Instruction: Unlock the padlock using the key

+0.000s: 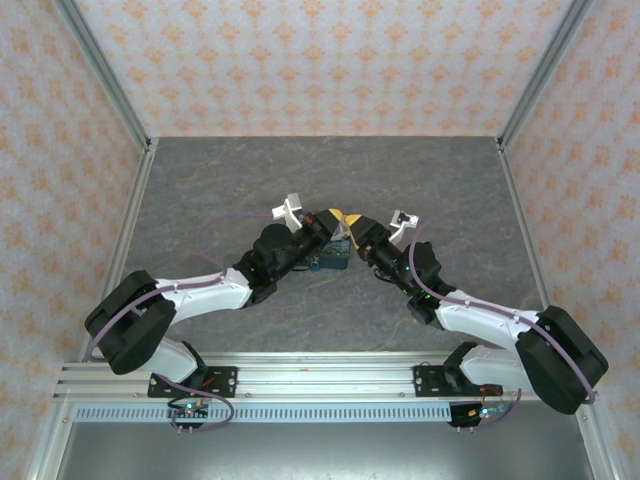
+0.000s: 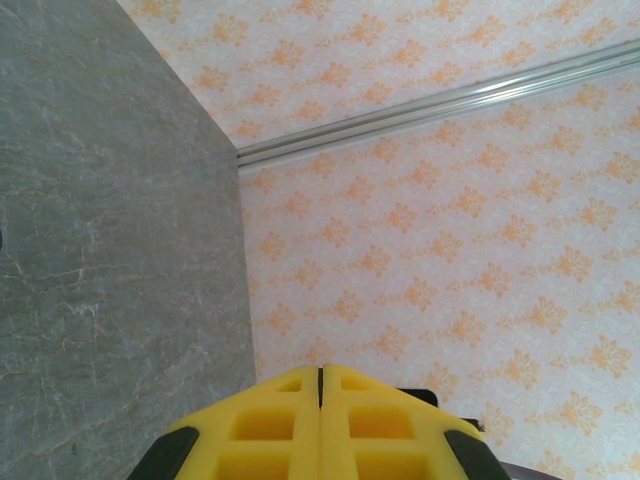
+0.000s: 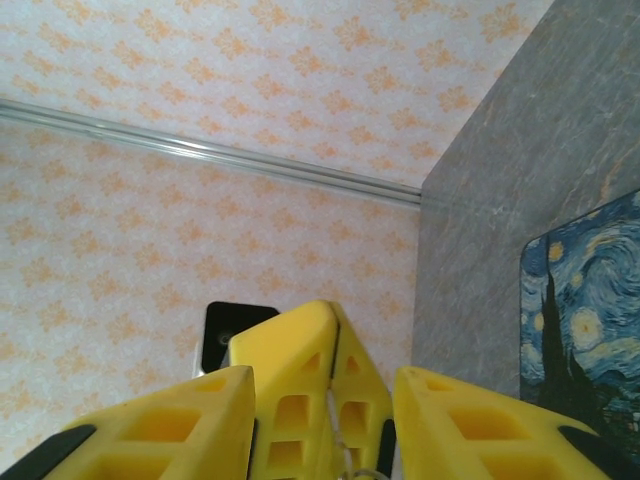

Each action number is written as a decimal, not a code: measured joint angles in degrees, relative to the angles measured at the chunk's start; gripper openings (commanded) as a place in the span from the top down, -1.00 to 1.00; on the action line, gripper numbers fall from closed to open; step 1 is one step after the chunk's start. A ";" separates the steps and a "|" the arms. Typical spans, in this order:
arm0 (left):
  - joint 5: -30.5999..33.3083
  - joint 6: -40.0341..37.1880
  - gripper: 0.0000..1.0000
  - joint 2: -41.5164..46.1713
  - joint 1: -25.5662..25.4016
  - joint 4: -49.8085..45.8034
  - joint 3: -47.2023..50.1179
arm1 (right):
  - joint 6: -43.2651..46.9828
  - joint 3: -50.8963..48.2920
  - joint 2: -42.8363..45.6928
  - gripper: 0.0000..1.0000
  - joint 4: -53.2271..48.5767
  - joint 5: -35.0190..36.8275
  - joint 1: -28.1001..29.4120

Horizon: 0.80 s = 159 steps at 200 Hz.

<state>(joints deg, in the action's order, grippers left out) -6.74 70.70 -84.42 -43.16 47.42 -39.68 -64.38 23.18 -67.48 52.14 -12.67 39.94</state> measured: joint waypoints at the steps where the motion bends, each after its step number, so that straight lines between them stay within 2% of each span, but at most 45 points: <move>1: 0.02 0.00 1.00 -0.04 0.00 0.00 0.00 | 0.02 0.02 -0.02 0.21 0.04 -0.02 0.00; 68: 0.20 0.02 1.00 -0.50 0.00 -0.04 0.00 | -0.13 0.07 -1.57 0.27 0.66 -1.38 0.72; 130: 0.85 0.02 1.00 -1.11 -0.35 -0.02 0.00 | -0.13 0.07 -2.54 0.52 0.90 -1.77 0.94; 159: 0.87 0.02 1.00 -1.14 -0.35 -0.02 0.00 | -0.15 0.07 -3.48 0.53 0.90 -1.86 1.18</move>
<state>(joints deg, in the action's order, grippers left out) -5.87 70.72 -85.56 -43.51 47.40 -39.68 -64.53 23.24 -70.96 53.04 -14.52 41.12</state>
